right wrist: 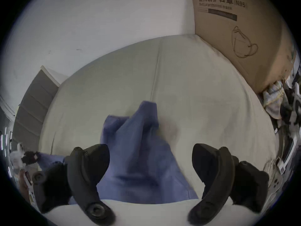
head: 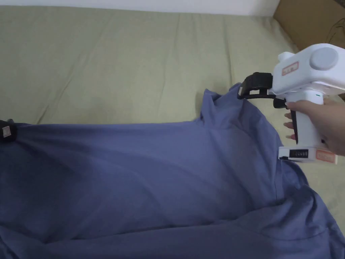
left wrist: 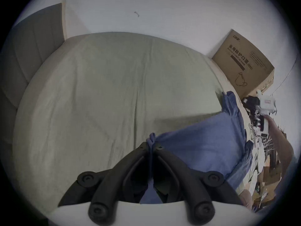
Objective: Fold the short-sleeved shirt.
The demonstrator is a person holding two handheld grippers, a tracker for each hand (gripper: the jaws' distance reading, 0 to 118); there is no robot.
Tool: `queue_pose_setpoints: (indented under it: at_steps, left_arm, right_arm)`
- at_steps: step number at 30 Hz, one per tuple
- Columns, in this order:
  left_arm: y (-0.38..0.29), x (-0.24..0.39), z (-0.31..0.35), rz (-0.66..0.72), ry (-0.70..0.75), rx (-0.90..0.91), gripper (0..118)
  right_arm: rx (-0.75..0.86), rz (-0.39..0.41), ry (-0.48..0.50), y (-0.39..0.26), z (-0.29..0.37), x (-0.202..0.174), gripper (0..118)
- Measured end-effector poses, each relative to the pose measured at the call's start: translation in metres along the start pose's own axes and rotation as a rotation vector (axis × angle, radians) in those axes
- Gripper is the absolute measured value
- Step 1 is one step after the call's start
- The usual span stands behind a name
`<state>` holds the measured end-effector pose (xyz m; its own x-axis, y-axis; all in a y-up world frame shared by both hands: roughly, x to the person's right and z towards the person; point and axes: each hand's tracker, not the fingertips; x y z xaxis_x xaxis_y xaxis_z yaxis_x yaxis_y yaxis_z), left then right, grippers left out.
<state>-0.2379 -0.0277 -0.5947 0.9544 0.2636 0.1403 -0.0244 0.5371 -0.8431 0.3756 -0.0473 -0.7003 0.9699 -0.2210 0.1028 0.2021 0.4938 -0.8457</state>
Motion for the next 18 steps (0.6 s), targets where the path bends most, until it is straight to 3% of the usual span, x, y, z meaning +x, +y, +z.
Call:
queue_pose_setpoints:
  at_steps: [7,8,9,10,11,13,16,18]
  left_arm:
    - [-0.004,-0.013,-0.009,0.023,-0.015,-0.012,3]
    - [-0.004,-0.014,-0.010,0.021,-0.012,-0.017,3]
    - [-0.007,-0.013,-0.011,0.019,-0.008,-0.021,3]
    - [-0.008,-0.014,-0.012,0.019,-0.006,-0.026,3]
    - [-0.008,-0.016,-0.013,0.022,-0.009,-0.031,3]
    - [-0.011,-0.014,-0.012,0.027,-0.007,-0.036,3]
    - [-0.012,-0.016,-0.007,0.038,-0.014,-0.040,3]
    - [-0.013,-0.016,0.001,0.052,-0.026,-0.037,3]
  right_arm:
    - [-0.160,0.038,-0.056,-0.001,-0.051,-0.004,105]
    - [-0.178,0.035,-0.039,-0.003,-0.051,-0.004,96]
    - [-0.180,0.024,-0.024,-0.004,-0.051,-0.005,68]
    - [-0.153,0.033,-0.072,-0.008,-0.047,-0.006,24]
    - [-0.134,0.025,-0.041,-0.009,-0.042,-0.006,5]
    - [-0.123,0.006,0.059,-0.008,-0.030,-0.005,5]
    - [-0.068,0.045,0.025,-0.009,0.000,-0.005,5]
    - [-0.036,0.027,0.058,-0.009,0.026,0.002,5]
